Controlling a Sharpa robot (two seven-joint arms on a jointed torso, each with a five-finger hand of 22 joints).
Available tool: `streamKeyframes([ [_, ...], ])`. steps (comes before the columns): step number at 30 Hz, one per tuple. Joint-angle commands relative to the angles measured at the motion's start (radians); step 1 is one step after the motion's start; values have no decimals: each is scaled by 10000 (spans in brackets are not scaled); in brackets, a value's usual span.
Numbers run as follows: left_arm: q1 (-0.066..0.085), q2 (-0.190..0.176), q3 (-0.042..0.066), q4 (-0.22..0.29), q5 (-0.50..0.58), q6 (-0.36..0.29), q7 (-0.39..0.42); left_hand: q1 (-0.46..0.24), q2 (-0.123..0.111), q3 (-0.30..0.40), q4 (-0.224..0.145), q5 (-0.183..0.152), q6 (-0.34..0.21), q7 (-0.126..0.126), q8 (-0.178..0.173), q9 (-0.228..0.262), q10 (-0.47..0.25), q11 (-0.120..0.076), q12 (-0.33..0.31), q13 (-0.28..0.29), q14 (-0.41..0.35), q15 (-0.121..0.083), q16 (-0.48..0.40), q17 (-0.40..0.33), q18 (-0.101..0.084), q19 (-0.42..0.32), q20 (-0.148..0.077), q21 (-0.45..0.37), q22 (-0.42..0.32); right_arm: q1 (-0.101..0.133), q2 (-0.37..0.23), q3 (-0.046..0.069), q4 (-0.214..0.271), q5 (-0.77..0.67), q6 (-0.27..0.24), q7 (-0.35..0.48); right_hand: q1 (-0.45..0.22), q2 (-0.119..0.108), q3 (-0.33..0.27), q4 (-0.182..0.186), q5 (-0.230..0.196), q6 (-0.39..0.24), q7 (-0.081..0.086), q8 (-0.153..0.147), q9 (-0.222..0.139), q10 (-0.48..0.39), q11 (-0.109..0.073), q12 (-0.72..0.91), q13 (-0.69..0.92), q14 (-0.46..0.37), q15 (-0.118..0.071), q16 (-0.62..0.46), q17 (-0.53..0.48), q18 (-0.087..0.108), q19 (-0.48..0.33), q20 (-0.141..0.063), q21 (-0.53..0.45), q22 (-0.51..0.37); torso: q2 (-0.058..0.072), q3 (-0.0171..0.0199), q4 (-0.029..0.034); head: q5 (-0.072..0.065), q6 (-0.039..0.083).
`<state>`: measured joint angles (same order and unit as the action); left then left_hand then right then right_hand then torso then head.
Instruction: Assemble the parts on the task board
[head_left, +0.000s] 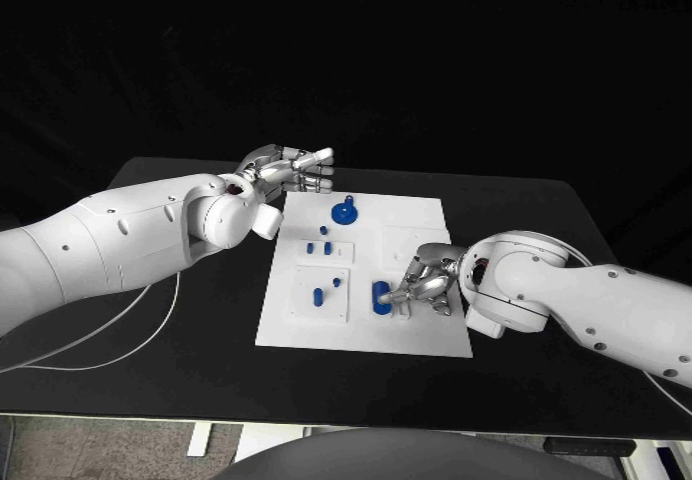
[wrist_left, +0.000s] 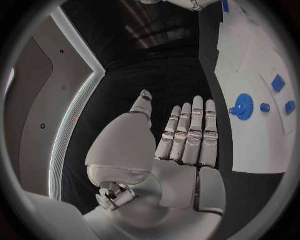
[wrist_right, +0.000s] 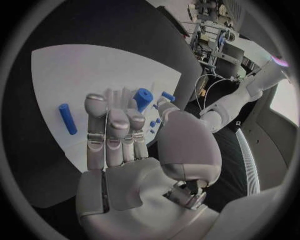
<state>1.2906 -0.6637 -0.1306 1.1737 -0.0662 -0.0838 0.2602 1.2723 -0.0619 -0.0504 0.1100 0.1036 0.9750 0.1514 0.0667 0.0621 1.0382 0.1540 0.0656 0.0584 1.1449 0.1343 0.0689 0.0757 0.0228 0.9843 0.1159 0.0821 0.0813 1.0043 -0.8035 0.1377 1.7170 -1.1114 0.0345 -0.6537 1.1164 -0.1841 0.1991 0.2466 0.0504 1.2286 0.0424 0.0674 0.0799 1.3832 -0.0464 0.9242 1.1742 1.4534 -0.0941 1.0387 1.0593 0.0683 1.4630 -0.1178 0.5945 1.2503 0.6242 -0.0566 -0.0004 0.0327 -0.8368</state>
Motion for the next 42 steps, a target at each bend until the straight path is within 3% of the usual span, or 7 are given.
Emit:
streamKeyframes([
  [1, 17, 8, 6, 11, -75, 35, 30, -3, -49, -8, 15, -37, -44, -1, 13, 13, -43, 11, 13, 8, -64, -18, -43, 16, 39, -79, 4, 56, 13, -3, 10, 5, 57, 78, 196, 257, -6, 77, 41, -27, 51, 48, 1, -30, 19, 17, 8, 63, 8, -4, -41, -8, 2, 7, 498, -29, 12, 9, 4, -13, 7, -9, -5],
  [7, 16, 11, 5, 5, -120, 34, 24, -3, -49, -8, 15, -37, -44, -1, 13, 13, -43, 11, 13, 8, -64, -18, -43, 16, 39, -79, 4, 56, 13, -3, 28, 6, 94, 36, 186, 334, 85, 117, 68, -133, 53, 57, 4, -31, 25, 20, 9, 82, 11, -3, -40, 4, 4, 9, 498, -25, 18, 13, 2, -14, -2, -3, -16],
  [11, 16, 23, 3, -2, -129, 43, 15, -2, -27, -26, -42, -39, -44, 2, 12, 12, -45, 12, 12, 8, -66, -18, -42, 17, 40, -82, 3, 58, 13, -4, 37, 6, 69, -243, 204, 358, 848, 506, 778, -1086, 340, 105, -23, -36, 10, 19, -15, 109, 21, -7, -58, 4, -8, -4, 498, -33, 51, 31, 1, -20, 2, -1, -15],
  [14, 16, 29, 2, -7, -132, 47, 9, -2, -27, -26, -42, -39, -44, 2, 12, 12, -45, 12, 12, 8, -66, -18, -42, 17, 40, -82, 3, 58, 13, -4, 51, 6, 39, -567, 233, 376, 731, 855, 858, -2384, 810, 225, -85, -36, -33, 19, -52, 158, 55, -5, -67, 27, -1, -44, 497, -47, 69, 55, 4, -16, -2, 5, -13],
  [22, 16, 31, 0, -12, -134, 53, -3, 1, 12, -26, -66, -36, -44, 2, 11, 12, -46, 11, 12, 8, -72, -16, -44, 16, 40, -82, 5, 58, 13, -4, 108, 5, -26, -926, 211, 295, 709, 1184, 943, -3316, 1020, 411, -153, -38, -22, 48, -96, 181, 60, 0, -77, 7, -43, -87, 499, -60, 40, 63, 2, -9, 0, -1, -27],
  [33, 16, 27, -2, -11, -135, 66, -9, -38, 66, -54, -106, -41, -35, 2, 13, 12, -46, 12, 14, 9, -67, -17, -42, 18, 40, -85, 7, 59, 12, -5, 288, 4, -207, -1158, -94, -95, 290, 1267, 855, -3092, 1086, 470, -192, -36, -15, 138, -112, 230, 90, 10, -83, 34, -49, -110, 512, -67, 87, 65, 5, -12, 3, -32, -38],
  [42, 16, 16, -3, -9, -135, 69, -16, -38, 66, -54, -106, -41, -35, 2, 13, 12, -46, 12, 14, 9, -67, -17, -42, 18, 40, -85, 7, 59, 12, -7, 360, 0, -333, -1417, -149, -297, 221, 1221, 819, -2905, 1488, 475, -194, -36, -16, 162, -117, 224, 103, 7, -86, 44, -63, -117, 512, -72, 117, 52, 6, -7, -8, -25, -55],
])
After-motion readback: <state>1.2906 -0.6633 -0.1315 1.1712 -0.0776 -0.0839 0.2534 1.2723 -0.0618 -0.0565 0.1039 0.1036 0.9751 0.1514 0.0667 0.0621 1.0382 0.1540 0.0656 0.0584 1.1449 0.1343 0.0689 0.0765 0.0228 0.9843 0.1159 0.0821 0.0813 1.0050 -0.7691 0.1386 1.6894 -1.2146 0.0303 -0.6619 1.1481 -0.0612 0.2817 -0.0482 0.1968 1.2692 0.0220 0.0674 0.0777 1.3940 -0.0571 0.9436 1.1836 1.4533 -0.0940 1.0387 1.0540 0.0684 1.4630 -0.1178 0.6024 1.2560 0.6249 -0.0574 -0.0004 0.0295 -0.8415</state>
